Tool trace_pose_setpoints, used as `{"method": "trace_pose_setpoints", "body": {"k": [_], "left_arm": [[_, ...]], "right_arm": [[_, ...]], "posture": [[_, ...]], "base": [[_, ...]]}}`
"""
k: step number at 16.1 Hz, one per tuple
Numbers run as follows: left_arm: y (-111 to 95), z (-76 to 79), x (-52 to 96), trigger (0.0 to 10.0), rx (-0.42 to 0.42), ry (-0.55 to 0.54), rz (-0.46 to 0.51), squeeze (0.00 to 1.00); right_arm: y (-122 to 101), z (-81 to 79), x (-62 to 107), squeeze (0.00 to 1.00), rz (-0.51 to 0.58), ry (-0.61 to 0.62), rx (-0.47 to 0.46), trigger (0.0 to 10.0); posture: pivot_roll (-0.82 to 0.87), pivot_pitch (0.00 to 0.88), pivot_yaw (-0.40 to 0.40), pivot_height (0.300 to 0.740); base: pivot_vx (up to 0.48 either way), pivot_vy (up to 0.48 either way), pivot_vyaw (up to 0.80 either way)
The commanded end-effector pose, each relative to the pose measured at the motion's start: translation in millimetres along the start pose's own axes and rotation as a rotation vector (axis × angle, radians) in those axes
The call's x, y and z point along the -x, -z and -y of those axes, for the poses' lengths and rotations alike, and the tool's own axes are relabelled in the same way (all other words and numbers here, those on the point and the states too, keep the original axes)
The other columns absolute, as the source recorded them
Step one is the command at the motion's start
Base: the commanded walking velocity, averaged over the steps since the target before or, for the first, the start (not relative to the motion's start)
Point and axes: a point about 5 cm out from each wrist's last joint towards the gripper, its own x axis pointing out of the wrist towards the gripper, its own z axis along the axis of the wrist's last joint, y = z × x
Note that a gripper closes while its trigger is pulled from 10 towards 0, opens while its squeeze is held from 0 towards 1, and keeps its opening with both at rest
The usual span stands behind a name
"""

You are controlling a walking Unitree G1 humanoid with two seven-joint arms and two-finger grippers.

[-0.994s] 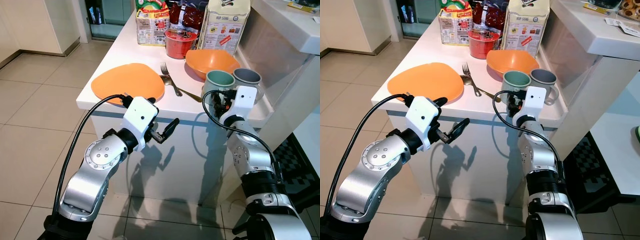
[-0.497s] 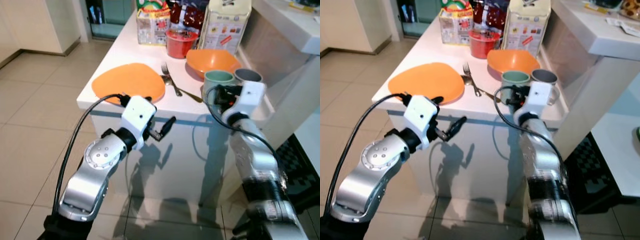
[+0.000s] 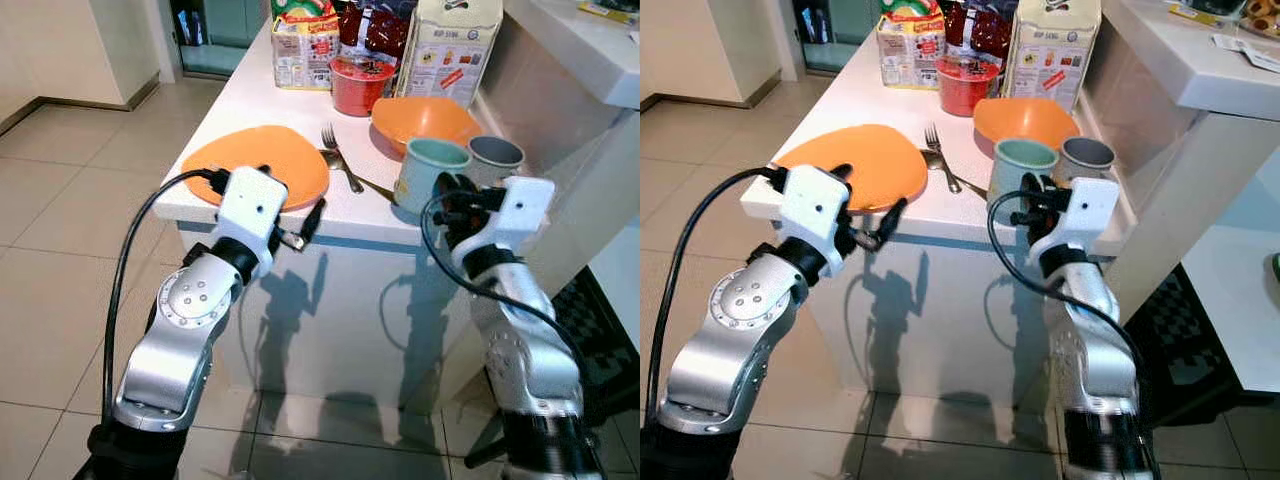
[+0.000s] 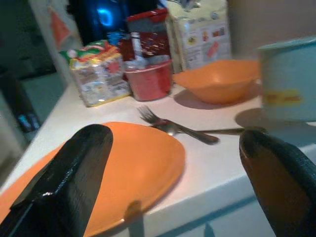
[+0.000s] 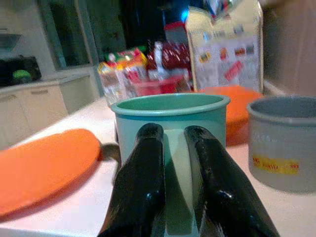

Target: Setting the table

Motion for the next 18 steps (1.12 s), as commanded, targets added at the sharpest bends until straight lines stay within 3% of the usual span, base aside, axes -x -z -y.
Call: {"method": "trace_pose_setpoints", "body": {"k": [1,3,9,10,11,13,18], "left_arm": [[1,-9.4,-2.9,10.0,0.005,-0.103,-0.003,0.00],[3,-14.7,-1.8,10.0,0.006,-0.163,-0.012,0.00],[4,-15.0,-0.6,10.0,-0.016,-0.187,-0.005,0.00],[4,-15.3,-0.4,10.0,-0.020,-0.194,-0.003,0.00],[3,-15.9,0.2,10.0,-0.021,-0.195,0.000,0.00],[3,-14.6,1.0,10.0,-0.036,-0.182,0.007,0.00],[1,-14.2,1.5,10.0,-0.046,-0.180,0.018,0.00]], "right_arm": [[-16,-5.5,5.1,0.00,0.086,-0.050,-0.022,0.0],[-20,-6.3,13.7,0.00,0.117,-0.077,-0.007,0.0],[-29,-10.6,27.6,0.00,0.180,-0.116,0.019,0.0],[-30,-11.5,26.0,0.00,0.174,-0.102,0.095,1.0],[-28,-12.9,24.5,0.00,0.161,-0.098,0.151,10.0],[-22,-14.6,27.4,0.00,0.142,-0.119,0.187,10.0],[-14,-16.8,34.4,0.00,0.109,-0.151,0.107,10.0]], "posture": [[0.03,0.000,-0.055,0.740],[0.03,0.000,-0.056,0.740],[0.02,0.000,-0.053,0.740],[0.02,0.000,-0.053,0.740],[0.02,0.000,-0.053,0.740],[0.02,0.000,-0.051,0.740],[0.03,0.000,-0.061,0.740]], "base": [[0.000,0.000,0.00],[0.000,0.000,0.00],[0.000,0.000,0.00],[0.000,0.000,0.00],[0.000,0.000,0.00],[0.000,0.000,0.00],[0.000,-0.374,0.00]]}}
